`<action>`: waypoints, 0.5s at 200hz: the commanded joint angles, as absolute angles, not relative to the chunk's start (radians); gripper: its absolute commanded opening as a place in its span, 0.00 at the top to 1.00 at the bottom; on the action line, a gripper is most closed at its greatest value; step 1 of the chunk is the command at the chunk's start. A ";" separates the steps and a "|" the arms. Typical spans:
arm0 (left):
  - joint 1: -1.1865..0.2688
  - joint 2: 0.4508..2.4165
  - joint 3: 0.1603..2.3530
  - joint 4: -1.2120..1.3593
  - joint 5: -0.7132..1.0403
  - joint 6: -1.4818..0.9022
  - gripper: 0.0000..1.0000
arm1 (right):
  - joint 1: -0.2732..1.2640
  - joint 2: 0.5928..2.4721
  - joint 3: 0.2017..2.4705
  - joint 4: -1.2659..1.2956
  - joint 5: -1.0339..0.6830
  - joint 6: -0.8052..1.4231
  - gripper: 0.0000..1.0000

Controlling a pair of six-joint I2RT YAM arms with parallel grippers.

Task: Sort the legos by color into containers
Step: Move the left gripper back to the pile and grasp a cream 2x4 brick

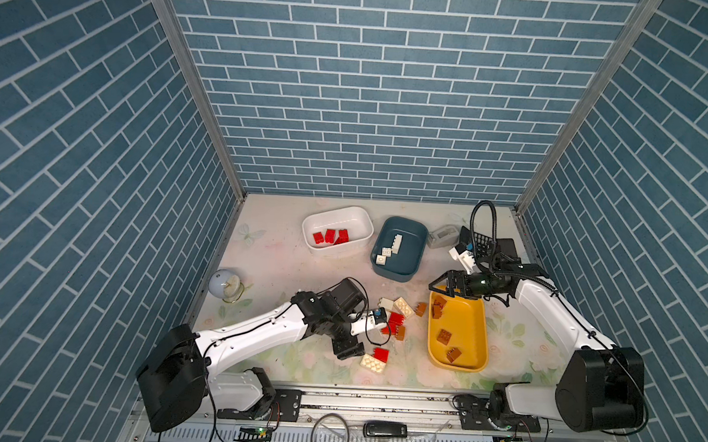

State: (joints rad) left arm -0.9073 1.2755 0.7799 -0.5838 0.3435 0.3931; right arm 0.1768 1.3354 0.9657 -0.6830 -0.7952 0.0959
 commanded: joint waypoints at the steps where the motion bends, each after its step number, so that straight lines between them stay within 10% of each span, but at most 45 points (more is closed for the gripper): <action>1: -0.959 1.314 0.772 -0.539 0.319 0.501 0.31 | 0.184 1.304 0.950 -0.716 -0.816 0.054 0.03; 100: -1.101 1.544 0.825 -0.492 0.158 0.686 0.36 | 0.189 1.277 0.932 -0.741 -0.807 0.057 0.03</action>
State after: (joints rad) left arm -1.0874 1.5200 0.7895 -0.5182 0.2092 0.6250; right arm 0.1818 1.2995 0.9409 -0.7166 -0.7975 0.0963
